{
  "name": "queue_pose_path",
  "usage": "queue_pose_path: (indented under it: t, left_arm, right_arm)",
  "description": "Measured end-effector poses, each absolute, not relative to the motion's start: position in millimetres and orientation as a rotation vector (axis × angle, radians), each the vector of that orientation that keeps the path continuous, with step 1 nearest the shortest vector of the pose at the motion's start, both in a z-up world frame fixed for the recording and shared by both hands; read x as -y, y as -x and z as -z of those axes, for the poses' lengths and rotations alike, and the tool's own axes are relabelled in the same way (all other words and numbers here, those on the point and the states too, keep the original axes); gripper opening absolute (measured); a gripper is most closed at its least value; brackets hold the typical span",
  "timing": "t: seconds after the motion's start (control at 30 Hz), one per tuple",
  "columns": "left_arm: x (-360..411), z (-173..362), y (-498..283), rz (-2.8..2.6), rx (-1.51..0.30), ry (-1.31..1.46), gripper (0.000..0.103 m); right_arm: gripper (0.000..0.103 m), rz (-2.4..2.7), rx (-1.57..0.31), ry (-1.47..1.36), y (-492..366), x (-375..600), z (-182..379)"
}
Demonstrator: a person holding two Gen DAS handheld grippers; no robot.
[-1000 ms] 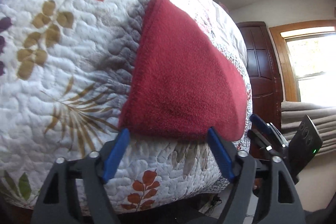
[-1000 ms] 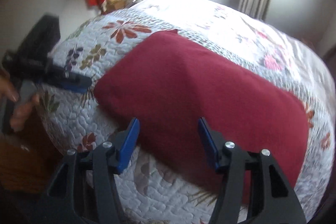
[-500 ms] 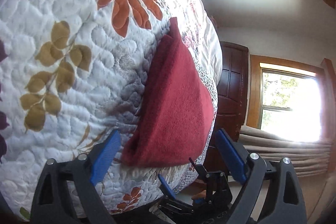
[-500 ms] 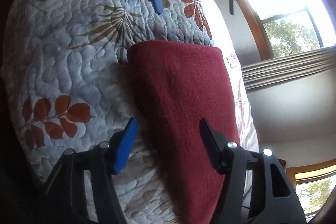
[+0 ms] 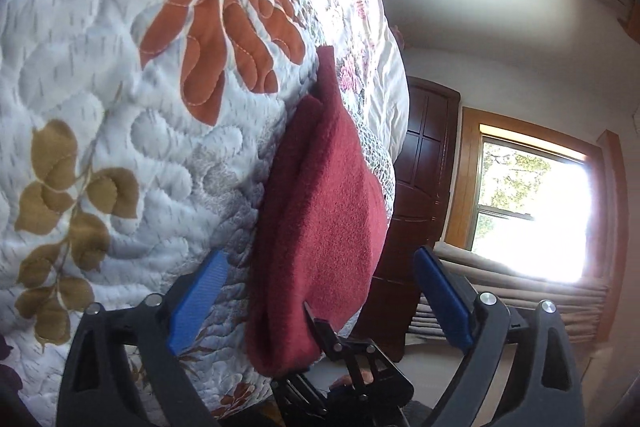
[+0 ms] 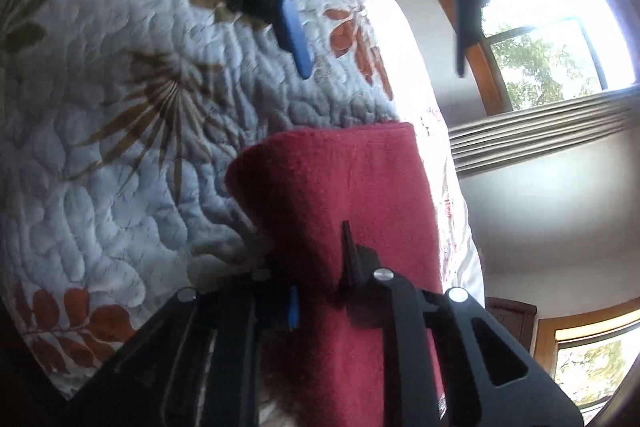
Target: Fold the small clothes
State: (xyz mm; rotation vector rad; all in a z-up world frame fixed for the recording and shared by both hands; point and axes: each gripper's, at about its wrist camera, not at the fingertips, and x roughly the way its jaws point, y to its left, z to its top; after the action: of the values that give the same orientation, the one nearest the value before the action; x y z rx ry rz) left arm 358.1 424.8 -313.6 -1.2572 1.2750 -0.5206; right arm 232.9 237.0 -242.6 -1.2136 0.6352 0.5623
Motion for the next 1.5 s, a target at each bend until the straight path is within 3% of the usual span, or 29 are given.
queue_pose_path:
  t: [0.2, 0.5, 0.57, 0.6, 0.7, 0.73, 1.17, 1.5]
  left_arm:
    - [-411.3, 321.1, -388.2, 0.553, -1.313, 1.293, 0.098]
    - [-364.3, 331.2, -443.4, 0.579, -1.426, 1.221, 0.097]
    - [-358.3, 330.0, -453.3, 0.573, -1.440, 1.177, 0.070]
    - [-355.1, 330.3, -456.8, 0.558, -1.469, 1.146, 0.046]
    - [-351.1, 328.4, -462.6, 0.526, -1.501, 1.083, 0.022]
    - [-351.4, 326.5, -462.4, 0.524, -1.500, 1.080, 0.018]
    - [-325.6, 239.6, -477.1, 0.588, -1.388, 0.927, 0.014]
    - [-254.1, 165.8, -505.4, 0.616, -1.363, 0.778, 0.014]
  right_arm:
    - [0.014, -0.534, -0.630, 1.042, -246.7, -223.4, 192.4]
    - [0.012, -0.527, -0.630, 0.982, -250.7, -214.1, 174.8]
    - [0.012, -0.528, -0.634, 0.966, -251.9, -207.5, 172.9]
    - [0.011, -0.528, -0.636, 0.964, -252.0, -207.2, 171.5]
    - [0.011, -0.525, -0.639, 0.949, -255.8, -207.3, 169.0]
    - [0.011, -0.523, -0.641, 0.942, -256.0, -206.7, 168.6]
    - [0.010, -0.488, -0.655, 0.764, -251.9, -191.1, 127.4]
    - [0.010, -0.381, -0.643, 0.537, -267.0, -133.2, 83.4]
